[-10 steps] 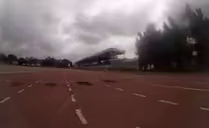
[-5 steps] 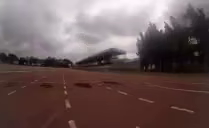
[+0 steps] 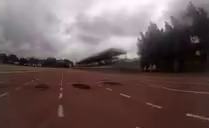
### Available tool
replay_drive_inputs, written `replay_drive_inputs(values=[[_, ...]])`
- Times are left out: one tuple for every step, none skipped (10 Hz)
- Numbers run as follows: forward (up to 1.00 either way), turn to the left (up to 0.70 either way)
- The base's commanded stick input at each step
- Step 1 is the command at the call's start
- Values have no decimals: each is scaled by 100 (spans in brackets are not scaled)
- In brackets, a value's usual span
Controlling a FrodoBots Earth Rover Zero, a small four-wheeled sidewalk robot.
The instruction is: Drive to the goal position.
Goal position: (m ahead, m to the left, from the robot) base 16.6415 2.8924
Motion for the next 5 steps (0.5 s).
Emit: replay_drive_inputs(values=[[70,0],[70,0],[70,0],[70,0],[70,0]])
